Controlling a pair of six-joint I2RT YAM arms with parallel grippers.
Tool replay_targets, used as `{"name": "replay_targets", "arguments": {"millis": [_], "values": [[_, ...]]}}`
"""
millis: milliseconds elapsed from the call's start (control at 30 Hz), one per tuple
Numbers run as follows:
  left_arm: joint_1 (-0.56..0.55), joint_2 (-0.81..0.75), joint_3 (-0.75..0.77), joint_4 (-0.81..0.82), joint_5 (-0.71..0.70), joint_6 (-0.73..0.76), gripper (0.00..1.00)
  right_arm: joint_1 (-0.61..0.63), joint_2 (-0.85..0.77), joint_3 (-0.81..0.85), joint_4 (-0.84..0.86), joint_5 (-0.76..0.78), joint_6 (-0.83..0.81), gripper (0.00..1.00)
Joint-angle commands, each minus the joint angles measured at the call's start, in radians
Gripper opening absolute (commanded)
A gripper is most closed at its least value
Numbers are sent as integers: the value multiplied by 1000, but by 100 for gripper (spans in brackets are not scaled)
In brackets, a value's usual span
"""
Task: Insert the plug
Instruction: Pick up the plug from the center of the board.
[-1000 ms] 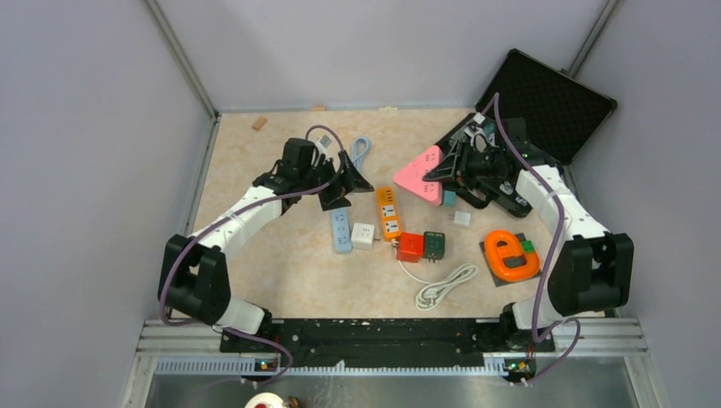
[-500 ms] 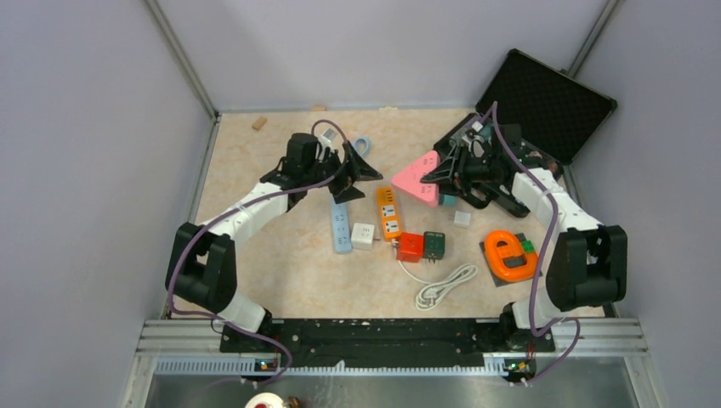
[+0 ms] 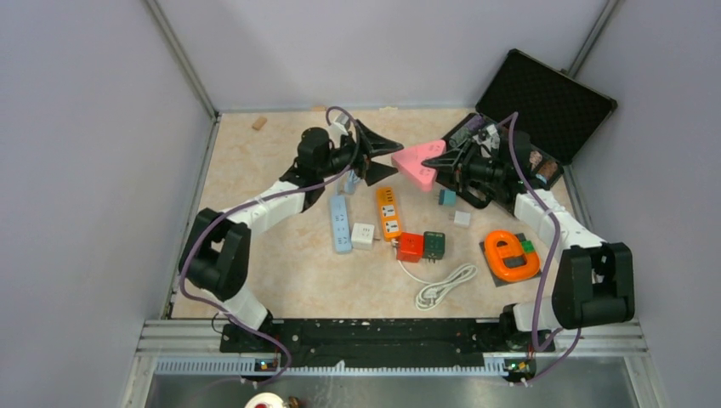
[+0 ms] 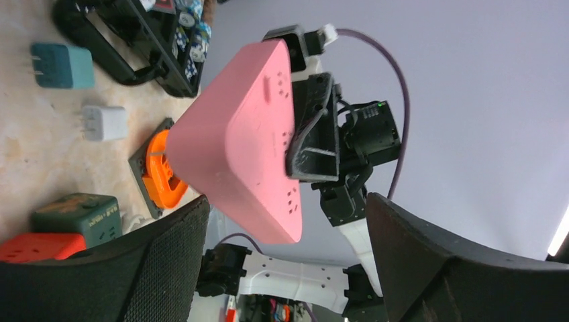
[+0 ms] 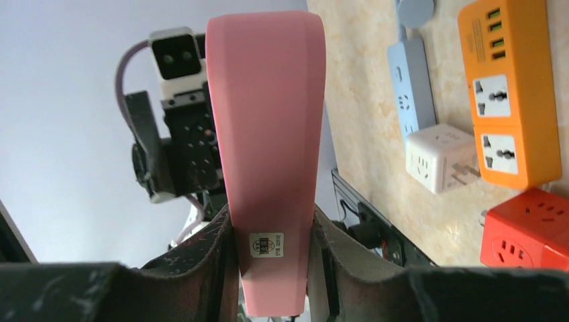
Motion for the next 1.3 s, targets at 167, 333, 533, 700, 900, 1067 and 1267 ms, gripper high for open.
{"name": "replay_targets", "arguments": {"millis": [167, 333, 533, 700, 900, 1067, 1267], "values": [[-108, 103, 121, 108, 1, -90, 69, -10, -48, 31, 119, 10, 82, 0], [-119, 115, 145, 100, -22, -86, 33, -10, -37, 29, 148, 8, 96, 0], [-94, 84, 163, 13, -33, 9, 0, -10, -35, 73, 7, -15, -53, 11], [-45, 27, 298, -394, -53, 339, 0, -10, 19, 294, -480, 35, -504, 58], [-11, -15, 500, -914, -122, 846, 0, -11, 78, 506, -685, 55, -772, 83], [-14, -41, 552, -1141, -72, 1066, 0, -10, 103, 596, -629, -33, -836, 84], [-43, -83, 529, -1200, 100, 1130, 0, -9, 132, 627, -606, -149, -914, 84]]}}
